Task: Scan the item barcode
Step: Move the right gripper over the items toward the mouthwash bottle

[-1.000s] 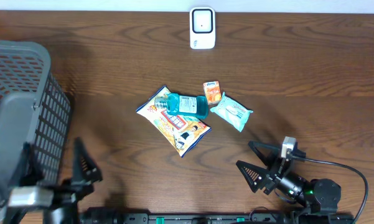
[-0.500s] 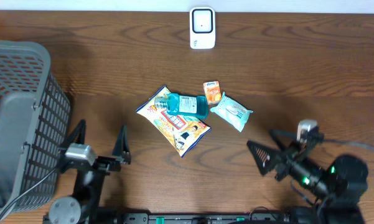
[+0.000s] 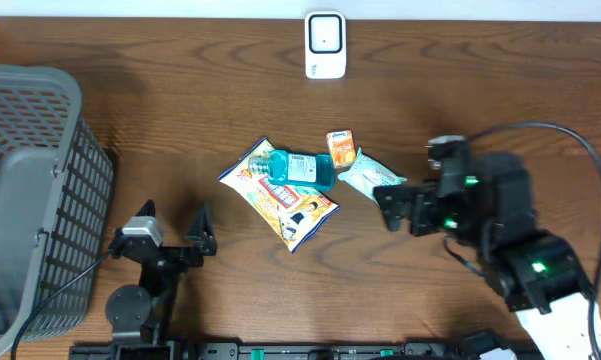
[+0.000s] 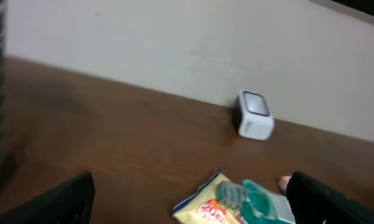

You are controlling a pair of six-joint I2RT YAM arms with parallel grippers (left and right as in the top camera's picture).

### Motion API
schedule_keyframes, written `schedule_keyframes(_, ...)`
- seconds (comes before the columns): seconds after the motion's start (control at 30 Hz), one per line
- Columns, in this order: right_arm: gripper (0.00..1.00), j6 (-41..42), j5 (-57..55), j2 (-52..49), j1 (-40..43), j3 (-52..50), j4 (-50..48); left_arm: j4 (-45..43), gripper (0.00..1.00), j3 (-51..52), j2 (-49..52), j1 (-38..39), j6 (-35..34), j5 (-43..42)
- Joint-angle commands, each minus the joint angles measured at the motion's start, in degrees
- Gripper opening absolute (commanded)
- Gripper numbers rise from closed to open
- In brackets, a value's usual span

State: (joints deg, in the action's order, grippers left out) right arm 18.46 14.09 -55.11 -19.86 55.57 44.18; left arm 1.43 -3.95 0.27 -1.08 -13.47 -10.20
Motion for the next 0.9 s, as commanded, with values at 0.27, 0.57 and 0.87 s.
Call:
schedule_keyframes(0.27,0.99,-1.42,-18.47,-10.40,-12.17,7.74,1.31,2.21,0.97,3.72,0.96,-0.20,-4.44,5.51)
schedule_keyframes(0.57,0.99,-4.59,-16.72,-14.97,-12.57,7.65,-1.44,2.21,0.97,3.72,4.24,-0.20,-4.44,5.49)
schedule_keyframes(0.87,0.99,-9.09,-16.06,-20.92,-14.12,7.65,-6.25,2.19,0.97,3.72,6.80,-0.20,-4.44,5.53)
